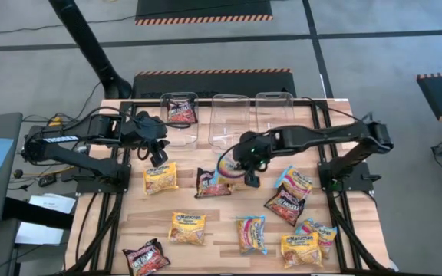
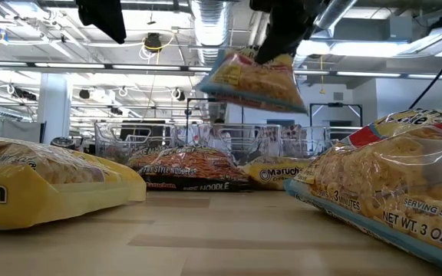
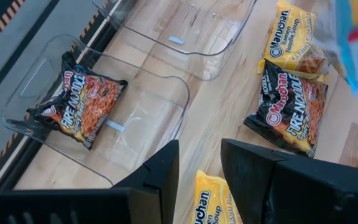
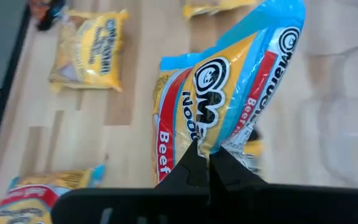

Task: Sort Maruchan noodles
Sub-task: Put the blue noodle pack into the right transparent bin

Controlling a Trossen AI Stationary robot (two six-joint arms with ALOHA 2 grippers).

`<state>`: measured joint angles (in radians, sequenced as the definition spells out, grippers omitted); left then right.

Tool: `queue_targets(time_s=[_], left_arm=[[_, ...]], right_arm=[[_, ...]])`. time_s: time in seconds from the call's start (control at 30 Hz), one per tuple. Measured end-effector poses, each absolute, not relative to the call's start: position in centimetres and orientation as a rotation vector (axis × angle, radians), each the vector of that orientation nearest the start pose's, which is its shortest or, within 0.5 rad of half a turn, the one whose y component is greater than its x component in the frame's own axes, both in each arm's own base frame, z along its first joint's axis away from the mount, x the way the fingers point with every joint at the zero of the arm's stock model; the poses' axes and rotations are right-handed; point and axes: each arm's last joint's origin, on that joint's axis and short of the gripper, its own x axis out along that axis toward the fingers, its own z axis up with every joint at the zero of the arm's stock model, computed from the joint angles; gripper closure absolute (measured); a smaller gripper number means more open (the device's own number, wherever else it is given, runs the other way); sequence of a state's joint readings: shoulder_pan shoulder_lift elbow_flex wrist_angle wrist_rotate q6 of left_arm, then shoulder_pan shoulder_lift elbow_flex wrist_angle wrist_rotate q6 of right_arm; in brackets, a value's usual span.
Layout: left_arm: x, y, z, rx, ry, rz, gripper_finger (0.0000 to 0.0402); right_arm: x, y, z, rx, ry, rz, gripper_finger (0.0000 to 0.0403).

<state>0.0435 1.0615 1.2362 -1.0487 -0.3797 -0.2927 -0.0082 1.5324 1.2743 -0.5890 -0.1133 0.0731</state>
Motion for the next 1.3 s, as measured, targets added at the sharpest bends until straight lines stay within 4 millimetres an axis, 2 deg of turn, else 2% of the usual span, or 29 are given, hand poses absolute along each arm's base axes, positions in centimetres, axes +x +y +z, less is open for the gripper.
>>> queue_targets(time_s=[0.27,0.5,0.87,1.1,1.3], left_arm=[[18.2,1.8,36.3,-0.151,0.802,0.499,0.0294],[18.2,1.8,36.3,-0.152,0.801,0.501,0.0294],[18.2,2.6,36.3,-0.215,0.786,0.560,0.0294],[18.0,3.6,36.3,-0.237,0.783,0.613,0.0294],[17.8,4.5,36.3,-0.257,0.778,0.661,0.0294]], right_arm=[[29.3,-3.3,31.6,0.028,0.854,-0.075,0.0400],[26.6,-7.4,32.8,-0.094,0.882,-0.200,0.0400],[23.1,-13.5,32.8,-0.198,1.000,-0.354,0.0400],[21.6,-16.1,32.7,-0.309,1.084,-0.433,0.0399],[20.2,-17.8,32.7,-0.310,1.115,-0.481,0.0398]])
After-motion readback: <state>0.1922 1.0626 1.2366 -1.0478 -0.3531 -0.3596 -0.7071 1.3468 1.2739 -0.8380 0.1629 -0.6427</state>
